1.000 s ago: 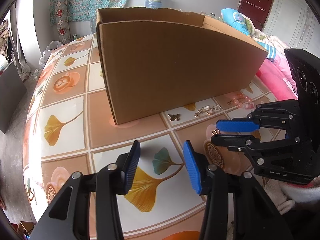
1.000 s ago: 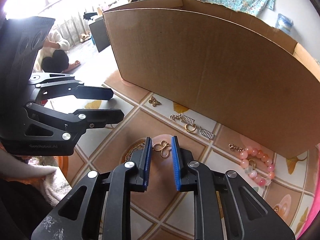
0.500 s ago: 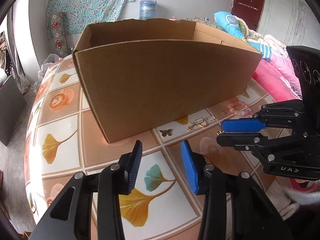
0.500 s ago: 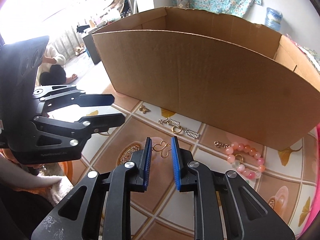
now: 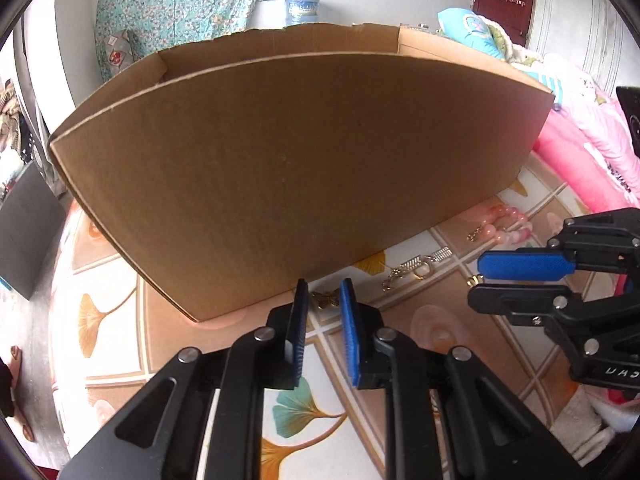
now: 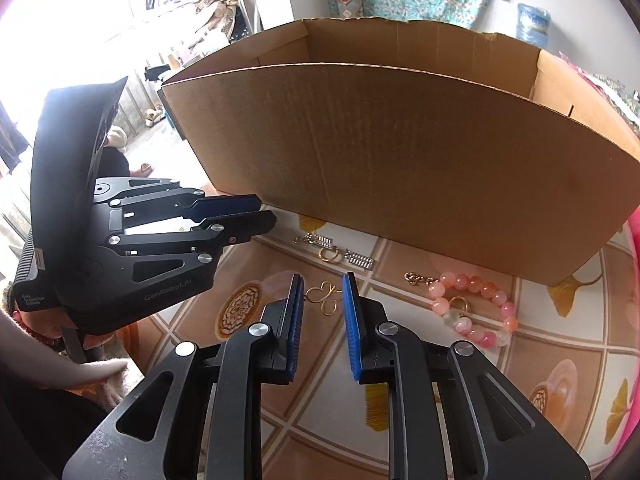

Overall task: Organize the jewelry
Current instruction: 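Close the left gripper on a small gold charm beside the box, then lift the gold charm with the left gripper toward the box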

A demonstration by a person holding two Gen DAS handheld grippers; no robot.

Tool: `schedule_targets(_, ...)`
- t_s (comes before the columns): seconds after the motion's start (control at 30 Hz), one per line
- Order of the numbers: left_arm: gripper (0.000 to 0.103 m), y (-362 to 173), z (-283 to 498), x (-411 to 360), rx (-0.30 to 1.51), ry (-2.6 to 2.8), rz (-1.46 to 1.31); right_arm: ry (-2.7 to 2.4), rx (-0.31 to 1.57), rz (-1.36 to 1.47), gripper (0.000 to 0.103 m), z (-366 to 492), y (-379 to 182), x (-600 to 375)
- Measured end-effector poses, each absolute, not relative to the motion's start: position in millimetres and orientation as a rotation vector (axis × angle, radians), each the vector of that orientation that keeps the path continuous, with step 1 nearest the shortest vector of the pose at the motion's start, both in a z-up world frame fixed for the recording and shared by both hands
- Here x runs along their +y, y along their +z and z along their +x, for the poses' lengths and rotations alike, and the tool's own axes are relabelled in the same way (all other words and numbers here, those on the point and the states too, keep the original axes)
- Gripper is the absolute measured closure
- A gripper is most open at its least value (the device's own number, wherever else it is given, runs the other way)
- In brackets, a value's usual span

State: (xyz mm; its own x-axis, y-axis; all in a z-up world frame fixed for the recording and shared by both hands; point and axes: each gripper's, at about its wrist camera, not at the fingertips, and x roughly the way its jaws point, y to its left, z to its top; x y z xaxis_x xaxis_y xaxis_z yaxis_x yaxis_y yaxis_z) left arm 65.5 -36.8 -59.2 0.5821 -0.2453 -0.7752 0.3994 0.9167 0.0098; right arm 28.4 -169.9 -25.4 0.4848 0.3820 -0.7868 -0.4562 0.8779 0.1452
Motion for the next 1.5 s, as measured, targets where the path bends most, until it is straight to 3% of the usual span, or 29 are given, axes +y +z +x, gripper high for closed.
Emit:
schedule_targets(0.2, 0.096, -59.3, 65.7, -39.9, 0.868, -0.377, 0.212, 0.509, 0.929, -0.069, 0.085, 30.5, -22.9, -170.2)
schedule_targets(0.23, 0.103, -58.9, 65.3, -40.0, 0.866, -0.378, 0.212, 0.508, 0.927, -0.066, 0.085, 29.7, -22.1, -170.9)
schedule_targets(0.73, 0.102, -52.8, 57.1, -36.8, 0.852, -0.396, 0.183, 0.497, 0.884, -0.058, 0.085, 13.1, -14.6, -174.5)
schedule_targets(0.9, 0.086, -57.2, 62.5, -43.4, 0.861, -0.390, 0.195, 0.493, 0.883, -0.051, 0.085, 12.5, -11.6, -178.4)
schedule_targets(1.3, 0.086, -56.7, 54.8, -34.9, 0.841, -0.424, 0.245, 0.505, 0.896, -0.040, 0.085, 19.7, -16.1, -178.7)
schedule_targets(1.5, 0.096, -55.1, 51.3, -40.9, 0.837, -0.443, 0.274, 0.506, 0.892, -0.040, 0.085, 19.5, -14.8, -178.6)
